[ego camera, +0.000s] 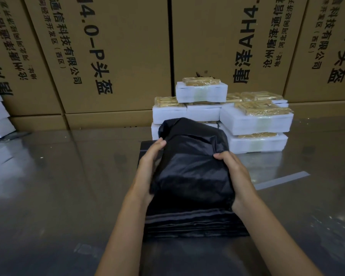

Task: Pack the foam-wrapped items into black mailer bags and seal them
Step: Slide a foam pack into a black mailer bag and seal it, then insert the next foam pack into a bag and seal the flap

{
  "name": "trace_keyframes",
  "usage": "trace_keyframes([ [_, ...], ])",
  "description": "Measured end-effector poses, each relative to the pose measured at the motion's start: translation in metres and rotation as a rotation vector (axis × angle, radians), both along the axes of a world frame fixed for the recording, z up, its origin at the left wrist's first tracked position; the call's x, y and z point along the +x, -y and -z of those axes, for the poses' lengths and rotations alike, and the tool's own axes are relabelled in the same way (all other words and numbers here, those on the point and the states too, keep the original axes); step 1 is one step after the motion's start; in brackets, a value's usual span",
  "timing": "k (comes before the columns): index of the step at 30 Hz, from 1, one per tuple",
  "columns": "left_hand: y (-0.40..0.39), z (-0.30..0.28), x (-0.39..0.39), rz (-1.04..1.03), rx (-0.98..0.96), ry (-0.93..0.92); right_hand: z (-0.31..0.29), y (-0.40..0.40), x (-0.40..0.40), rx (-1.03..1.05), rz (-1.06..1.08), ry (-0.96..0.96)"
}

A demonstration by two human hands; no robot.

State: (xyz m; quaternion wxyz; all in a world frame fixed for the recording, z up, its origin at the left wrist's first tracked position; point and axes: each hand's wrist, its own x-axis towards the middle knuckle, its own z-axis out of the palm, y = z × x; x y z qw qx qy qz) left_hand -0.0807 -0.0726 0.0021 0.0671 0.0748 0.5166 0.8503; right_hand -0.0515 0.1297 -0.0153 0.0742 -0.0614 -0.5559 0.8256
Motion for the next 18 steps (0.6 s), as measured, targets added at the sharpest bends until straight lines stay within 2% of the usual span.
trace_keyframes([
  [3, 0.005, 0.0, 0.006, 0.045, 0.074, -0.024, -0.013, 0.013, -0.008, -0.137, 0.117, 0.033],
  [7, -0.016, 0.006, 0.014, 0.012, 0.255, 0.049, -0.03, 0.049, -0.022, -0.141, 0.225, -0.018],
  [10, -0.022, 0.012, 0.011, -0.151, 0.325, 0.096, -0.028, 0.08, -0.033, 0.008, 0.159, -0.046],
  [14, 0.015, 0.012, -0.004, -0.387, 0.423, 0.204, -0.016, 0.092, -0.047, 0.288, -0.097, -0.058],
  [18, 0.058, 0.008, -0.043, -0.605, 0.371, 0.235, 0.014, 0.083, -0.07, 0.644, -0.01, 0.083],
])
